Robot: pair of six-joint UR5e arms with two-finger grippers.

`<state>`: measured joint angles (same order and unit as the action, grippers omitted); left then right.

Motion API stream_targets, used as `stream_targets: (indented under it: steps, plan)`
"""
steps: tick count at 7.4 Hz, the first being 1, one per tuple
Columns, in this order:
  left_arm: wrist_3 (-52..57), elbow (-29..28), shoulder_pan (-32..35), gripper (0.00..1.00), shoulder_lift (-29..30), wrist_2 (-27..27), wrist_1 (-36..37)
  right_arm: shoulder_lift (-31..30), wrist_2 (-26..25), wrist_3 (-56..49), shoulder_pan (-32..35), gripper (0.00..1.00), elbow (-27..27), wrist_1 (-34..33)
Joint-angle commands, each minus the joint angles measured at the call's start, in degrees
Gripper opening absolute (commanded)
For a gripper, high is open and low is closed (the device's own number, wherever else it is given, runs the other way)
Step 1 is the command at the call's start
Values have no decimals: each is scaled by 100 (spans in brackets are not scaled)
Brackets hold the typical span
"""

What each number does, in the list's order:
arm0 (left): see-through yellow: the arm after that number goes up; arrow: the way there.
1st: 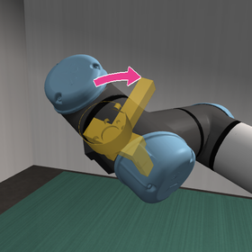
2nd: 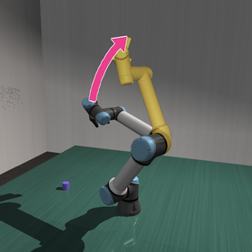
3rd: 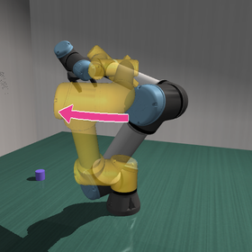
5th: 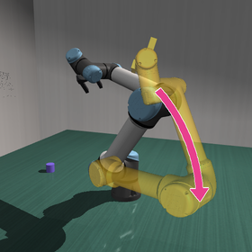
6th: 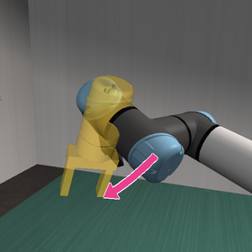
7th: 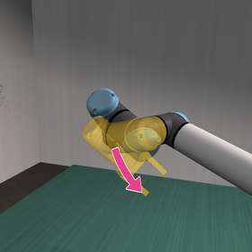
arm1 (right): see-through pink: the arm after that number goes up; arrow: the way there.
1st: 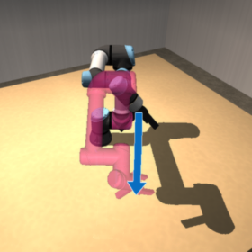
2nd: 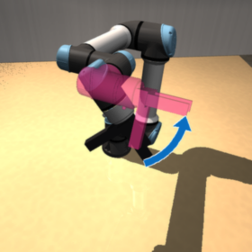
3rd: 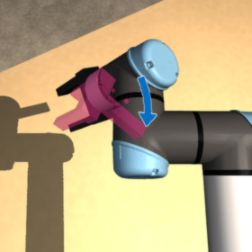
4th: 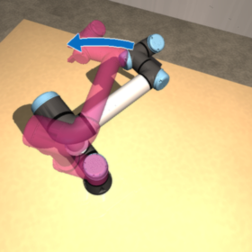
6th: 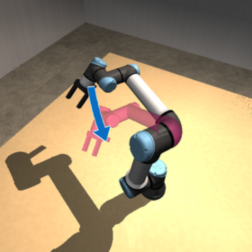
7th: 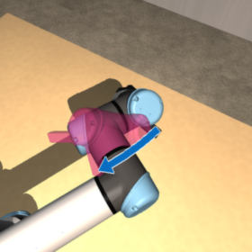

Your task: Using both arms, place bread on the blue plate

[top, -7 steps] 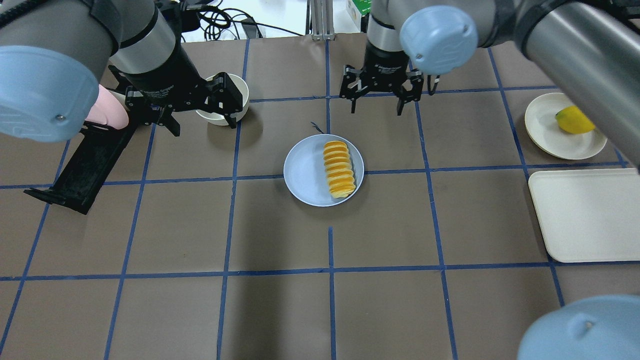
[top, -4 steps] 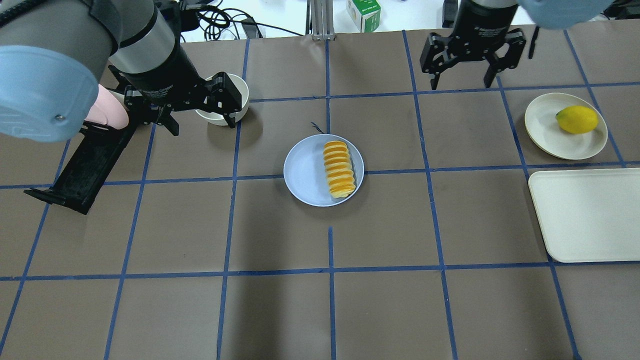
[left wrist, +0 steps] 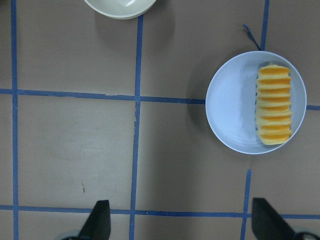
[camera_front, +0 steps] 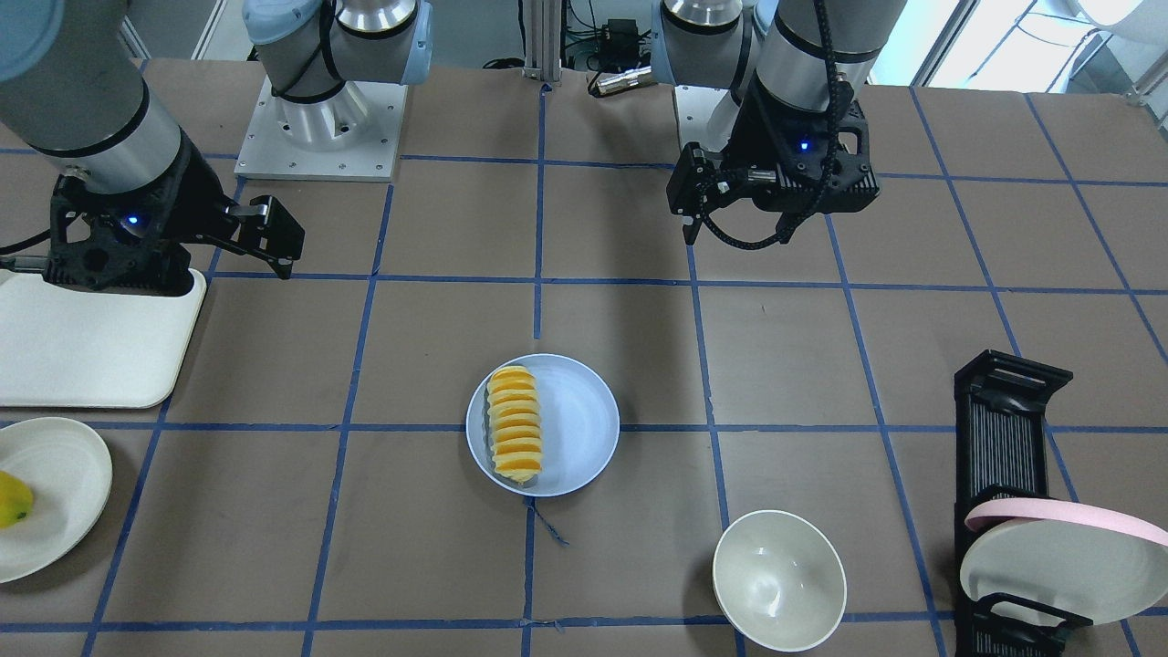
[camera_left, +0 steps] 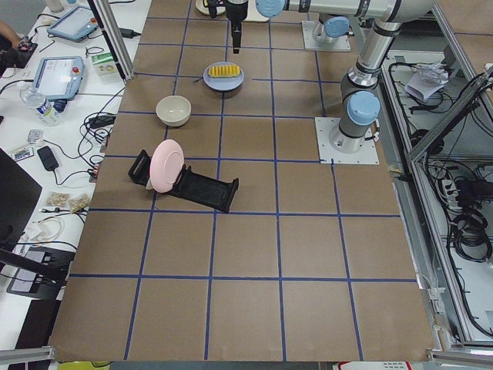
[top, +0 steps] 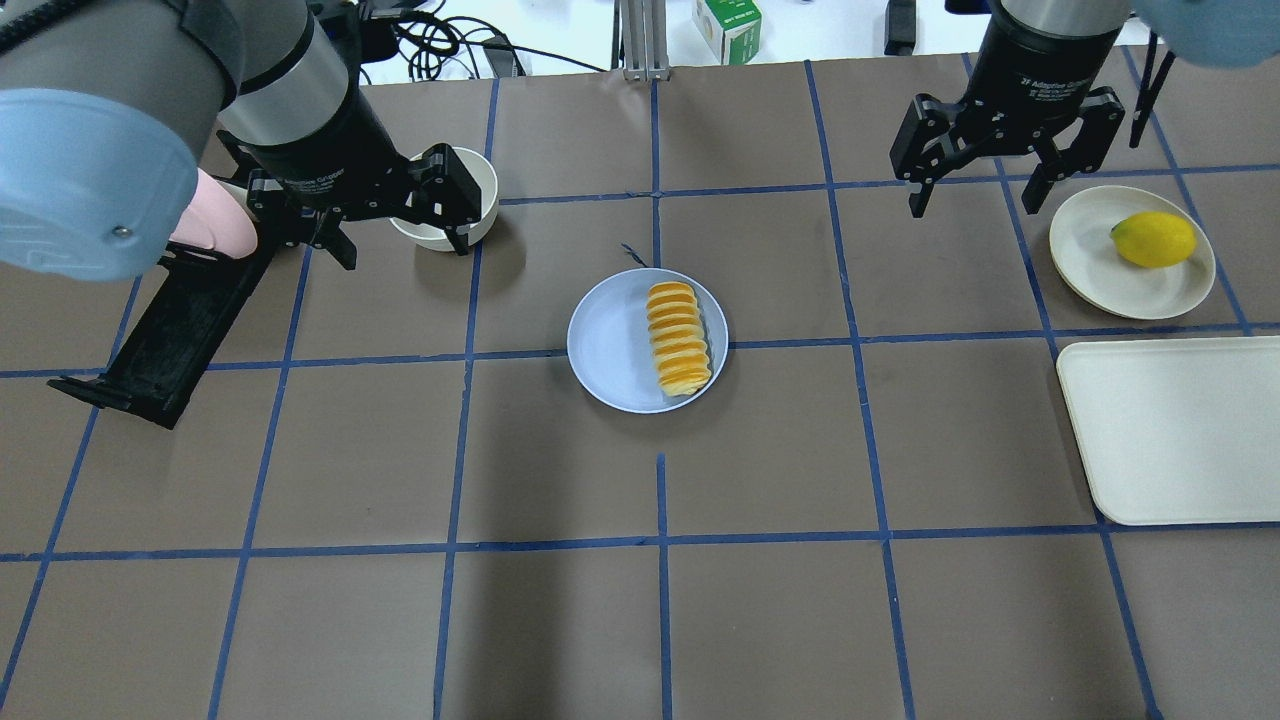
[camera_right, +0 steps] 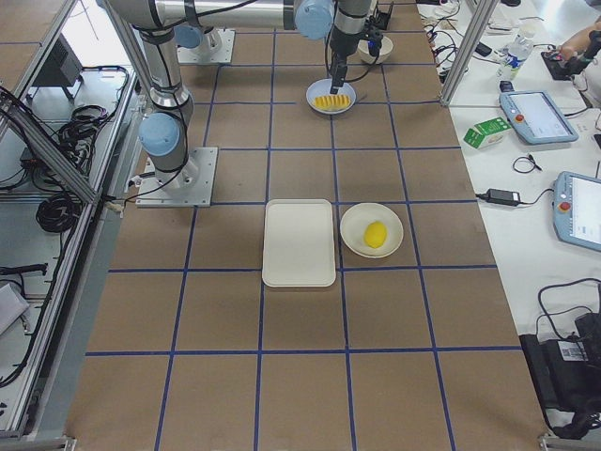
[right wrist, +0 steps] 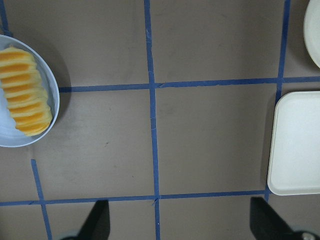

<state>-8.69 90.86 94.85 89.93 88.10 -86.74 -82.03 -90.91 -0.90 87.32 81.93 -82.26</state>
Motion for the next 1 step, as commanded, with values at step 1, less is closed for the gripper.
stream_targets:
  steps: [1]
  plan:
    - [8, -6, -10, 100, 16, 6, 17, 47, 212, 63, 47, 100, -36, -288]
